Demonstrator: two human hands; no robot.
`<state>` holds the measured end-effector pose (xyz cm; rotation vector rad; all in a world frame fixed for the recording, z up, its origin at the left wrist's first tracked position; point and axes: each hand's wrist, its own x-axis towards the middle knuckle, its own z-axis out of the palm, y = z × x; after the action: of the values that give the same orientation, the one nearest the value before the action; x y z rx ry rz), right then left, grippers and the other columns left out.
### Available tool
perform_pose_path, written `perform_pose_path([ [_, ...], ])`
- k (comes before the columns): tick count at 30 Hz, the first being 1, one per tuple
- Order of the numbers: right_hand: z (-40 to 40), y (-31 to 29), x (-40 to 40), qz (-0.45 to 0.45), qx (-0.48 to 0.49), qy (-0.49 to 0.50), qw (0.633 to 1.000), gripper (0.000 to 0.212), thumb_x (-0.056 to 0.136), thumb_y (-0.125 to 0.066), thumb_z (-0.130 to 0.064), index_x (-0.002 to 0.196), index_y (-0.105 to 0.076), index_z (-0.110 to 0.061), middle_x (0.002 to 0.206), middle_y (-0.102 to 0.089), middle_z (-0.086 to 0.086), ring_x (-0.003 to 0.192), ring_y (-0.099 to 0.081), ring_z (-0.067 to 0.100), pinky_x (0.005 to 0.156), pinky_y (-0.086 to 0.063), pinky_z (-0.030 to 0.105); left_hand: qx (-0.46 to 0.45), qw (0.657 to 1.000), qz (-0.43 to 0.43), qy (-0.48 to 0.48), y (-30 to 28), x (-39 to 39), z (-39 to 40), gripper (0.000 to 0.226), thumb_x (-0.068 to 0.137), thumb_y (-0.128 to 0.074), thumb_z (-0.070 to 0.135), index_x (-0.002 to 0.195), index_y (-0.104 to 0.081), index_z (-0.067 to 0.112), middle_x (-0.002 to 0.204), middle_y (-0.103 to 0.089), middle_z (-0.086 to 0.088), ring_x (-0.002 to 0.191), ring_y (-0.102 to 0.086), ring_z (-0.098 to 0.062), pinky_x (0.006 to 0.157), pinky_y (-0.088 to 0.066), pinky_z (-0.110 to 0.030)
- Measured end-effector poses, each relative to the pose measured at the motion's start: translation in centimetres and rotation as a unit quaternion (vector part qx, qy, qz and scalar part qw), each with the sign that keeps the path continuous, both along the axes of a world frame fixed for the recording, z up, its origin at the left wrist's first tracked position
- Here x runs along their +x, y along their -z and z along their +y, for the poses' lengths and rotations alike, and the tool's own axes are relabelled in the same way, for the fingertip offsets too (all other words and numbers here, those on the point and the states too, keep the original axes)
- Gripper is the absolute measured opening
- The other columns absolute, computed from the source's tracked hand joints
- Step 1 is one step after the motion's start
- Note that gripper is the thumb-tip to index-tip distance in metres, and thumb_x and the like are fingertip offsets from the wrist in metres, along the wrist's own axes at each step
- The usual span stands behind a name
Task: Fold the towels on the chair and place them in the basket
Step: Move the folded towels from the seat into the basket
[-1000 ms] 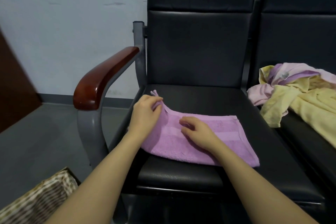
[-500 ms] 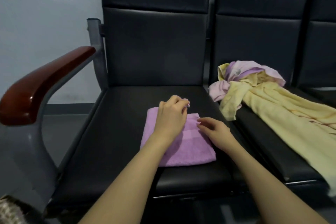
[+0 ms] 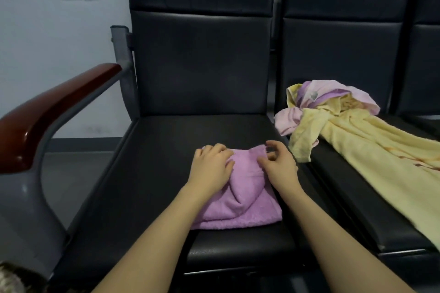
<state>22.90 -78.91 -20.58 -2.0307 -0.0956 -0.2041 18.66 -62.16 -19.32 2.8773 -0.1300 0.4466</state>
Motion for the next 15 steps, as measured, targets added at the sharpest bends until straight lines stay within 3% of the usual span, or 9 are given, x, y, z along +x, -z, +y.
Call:
perform_pose_path([
  [3, 0.5, -0.7, -0.1, -0.078, 0.072, -0.035, 0.994, 0.039, 0.086, -0.065, -0.011, 0.117, -0.052, -0.031, 0.085, -0.067, -0.004, 0.081, -0.065, 0.011, 0.082, -0.055, 0.042, 0.035, 0.998, 0.034, -0.029, 0.9, -0.6, 1.5, 0.034, 0.098, -0.039, 0.038, 0.126, -0.055, 0.025, 0.137, -0.047, 0.006, 0.125, -0.04, -0.017, 0.097, -0.028, -0.033],
  [5, 0.9, -0.9, -0.1, -0.1, 0.065, -0.045, 0.992, 0.041, 0.087, -0.064, -0.009, 0.119, -0.051, -0.03, 0.085, -0.066, -0.005, 0.079, -0.064, 0.008, 0.078, -0.055, 0.034, 0.044, 0.997, 0.054, -0.041, 1.0, -1.0, 2.3, 0.037, 0.098, -0.039, 0.04, 0.13, -0.05, 0.024, 0.141, -0.043, 0.006, 0.128, -0.039, -0.018, 0.1, -0.029, -0.034],
  [8, 1.0, 0.2, 0.7, -0.046, -0.042, -0.022, 0.998, 0.041, 0.086, -0.064, -0.012, 0.123, -0.05, -0.023, 0.083, -0.062, -0.011, 0.087, -0.063, 0.017, 0.093, -0.045, 0.044, 0.031, 0.992, 0.103, -0.058, 1.2, -1.3, 2.9, 0.043, 0.098, -0.038, 0.04, 0.136, -0.044, 0.021, 0.15, -0.034, 0.002, 0.132, -0.037, -0.02, 0.102, -0.03, -0.036],
  [11, 0.9, 1.2, 0.9, 0.012, -0.119, -0.007, 0.993, 0.046, 0.087, -0.065, -0.019, 0.13, -0.048, -0.019, 0.097, -0.059, -0.005, 0.104, -0.059, 0.024, 0.102, -0.036, 0.046, 0.016, 0.99, 0.125, -0.062, 1.2, -1.6, 3.2, 0.046, 0.099, -0.036, 0.041, 0.14, -0.041, 0.022, 0.155, -0.026, 0.002, 0.136, -0.034, -0.018, 0.106, -0.027, -0.039],
  [15, 1.2, 0.8, 0.7, -0.107, -0.187, -0.013, 0.976, 0.045, 0.09, -0.061, -0.022, 0.133, -0.051, -0.023, 0.129, -0.052, 0.003, 0.118, -0.046, 0.024, 0.098, -0.028, 0.038, 0.026, 0.987, 0.151, -0.049, 1.3, -1.5, 3.6, 0.052, 0.101, -0.029, 0.042, 0.149, -0.028, 0.023, 0.159, -0.015, 0.003, 0.145, -0.017, -0.013, 0.115, -0.011, -0.041],
])
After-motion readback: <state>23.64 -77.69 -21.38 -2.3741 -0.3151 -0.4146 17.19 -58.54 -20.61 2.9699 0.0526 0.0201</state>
